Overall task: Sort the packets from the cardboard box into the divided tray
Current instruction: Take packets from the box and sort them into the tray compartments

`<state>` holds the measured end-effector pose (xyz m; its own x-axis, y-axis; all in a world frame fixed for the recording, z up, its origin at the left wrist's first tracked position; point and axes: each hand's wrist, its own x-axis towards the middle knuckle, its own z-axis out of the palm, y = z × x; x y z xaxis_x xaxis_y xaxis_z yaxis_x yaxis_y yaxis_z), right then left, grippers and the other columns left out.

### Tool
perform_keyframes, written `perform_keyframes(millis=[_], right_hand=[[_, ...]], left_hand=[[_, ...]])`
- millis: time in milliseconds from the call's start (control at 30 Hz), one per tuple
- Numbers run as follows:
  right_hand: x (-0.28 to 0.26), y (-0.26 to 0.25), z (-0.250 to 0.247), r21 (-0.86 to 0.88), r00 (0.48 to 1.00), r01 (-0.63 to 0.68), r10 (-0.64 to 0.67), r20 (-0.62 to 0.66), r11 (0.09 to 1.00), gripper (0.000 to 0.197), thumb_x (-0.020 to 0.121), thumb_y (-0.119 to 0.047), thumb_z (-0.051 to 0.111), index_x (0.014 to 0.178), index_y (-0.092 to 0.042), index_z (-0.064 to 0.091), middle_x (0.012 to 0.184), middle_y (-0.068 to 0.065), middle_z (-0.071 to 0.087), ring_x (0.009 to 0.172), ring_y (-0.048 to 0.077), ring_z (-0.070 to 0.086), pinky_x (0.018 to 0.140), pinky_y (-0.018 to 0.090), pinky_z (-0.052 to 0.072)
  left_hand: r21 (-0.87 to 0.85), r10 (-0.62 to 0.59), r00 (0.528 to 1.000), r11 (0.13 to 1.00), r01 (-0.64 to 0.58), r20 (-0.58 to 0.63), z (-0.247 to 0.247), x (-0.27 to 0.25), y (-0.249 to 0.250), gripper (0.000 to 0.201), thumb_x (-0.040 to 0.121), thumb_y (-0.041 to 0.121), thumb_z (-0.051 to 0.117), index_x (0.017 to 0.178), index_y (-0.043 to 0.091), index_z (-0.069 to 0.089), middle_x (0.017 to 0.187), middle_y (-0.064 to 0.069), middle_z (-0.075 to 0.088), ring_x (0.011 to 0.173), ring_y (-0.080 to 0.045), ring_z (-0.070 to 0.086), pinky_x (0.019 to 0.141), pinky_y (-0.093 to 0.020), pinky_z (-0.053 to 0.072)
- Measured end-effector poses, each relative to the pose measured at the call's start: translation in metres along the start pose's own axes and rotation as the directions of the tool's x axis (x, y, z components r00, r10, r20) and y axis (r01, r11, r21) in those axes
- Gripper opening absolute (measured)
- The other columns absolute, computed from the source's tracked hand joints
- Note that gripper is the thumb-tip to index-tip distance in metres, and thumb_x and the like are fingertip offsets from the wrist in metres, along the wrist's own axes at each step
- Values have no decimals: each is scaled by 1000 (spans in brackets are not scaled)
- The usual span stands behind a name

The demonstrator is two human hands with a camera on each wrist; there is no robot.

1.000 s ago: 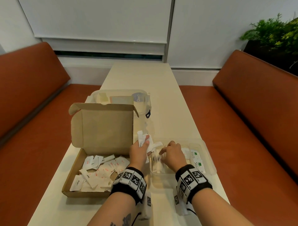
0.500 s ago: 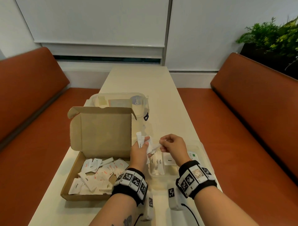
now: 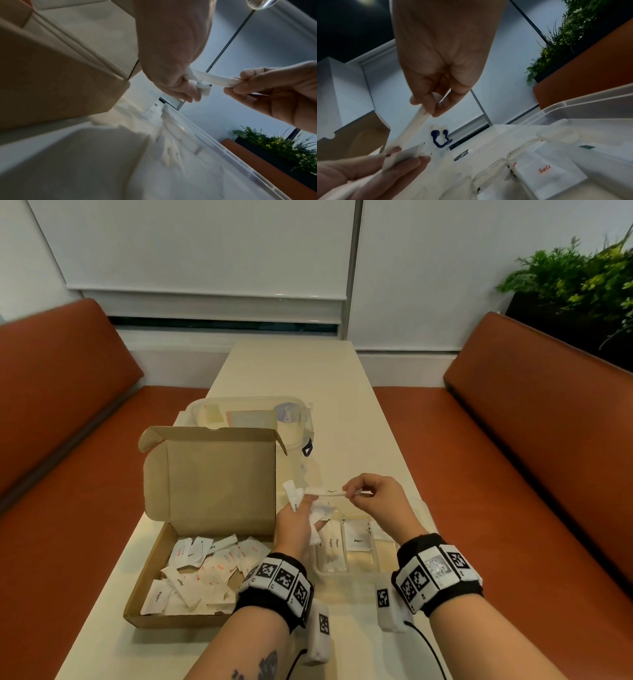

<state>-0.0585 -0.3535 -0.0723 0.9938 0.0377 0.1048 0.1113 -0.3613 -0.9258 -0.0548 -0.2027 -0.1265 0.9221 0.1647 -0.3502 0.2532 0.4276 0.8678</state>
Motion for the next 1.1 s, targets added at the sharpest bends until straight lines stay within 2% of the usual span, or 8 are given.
perform_keyframes(millis=[167,300,500,600,800,867,967,1100], right_hand=[[5,-6,-2,-104,997,25,-33,-71,994,40,76,15,48,59,-18,62,84,-3,67,91,13,62,80,23,49],[7,-8,1,-219,997,67,-72,-14,973,35,74,16,50,62,-14,63,84,-2,66,87,12,60,77,16,48],[4,1,4,-101,994,-31,41,104,994,15,80,-7,64,74,-20,67,90,-4,68,84,14,64,71,17,50],[8,4,9,-48,995,-96,96,6,994,11,84,-27,70,83,-16,68,87,-4,69,79,12,63,71,20,48],[13,7,16,-99,968,-235,242,70,967,7,76,-16,77,77,-15,70,68,-1,66,58,5,56,50,10,41],[13,10,15,-75,962,-273,274,10,959,9,74,-12,77,73,-13,69,71,2,68,62,9,59,55,16,46],[9,16,16,-75,928,-363,352,-126,929,12,73,-3,74,70,-8,64,71,5,66,59,14,59,62,28,54],[1,22,32,-178,912,-408,410,-27,896,18,74,7,69,68,-6,58,63,8,63,48,15,58,58,28,55]], left_hand=[[-69,1,1000,998,-1,0,1,0,3,18,93,14,59,102,0,65,97,-13,63,87,-21,63,56,-23,57],[-79,19,1000,997,-17,17,-1,-1,5,23,95,22,56,103,2,63,90,-11,67,78,-16,67,56,-23,57],[21,74,997,997,-75,24,-2,0,7,17,91,10,62,105,2,65,97,-16,67,90,-27,64,79,-36,54],[21,64,996,998,-66,66,-1,-2,8,11,91,8,61,100,6,66,98,-16,68,89,-27,65,78,-35,54],[136,99,991,985,-110,91,0,2,7,19,91,11,61,108,5,67,101,-15,70,94,-27,66,85,-37,53],[184,143,988,971,-152,66,-1,5,6,18,92,11,60,108,6,67,98,-12,70,91,-24,65,80,-33,55],[189,185,983,965,-181,1,-2,9,5,16,94,9,56,107,9,67,87,2,66,81,-11,62,55,-10,50],[225,214,976,954,-199,-48,-2,12,1,26,96,8,52,120,8,63,95,1,64,80,-6,60,51,-5,46]])
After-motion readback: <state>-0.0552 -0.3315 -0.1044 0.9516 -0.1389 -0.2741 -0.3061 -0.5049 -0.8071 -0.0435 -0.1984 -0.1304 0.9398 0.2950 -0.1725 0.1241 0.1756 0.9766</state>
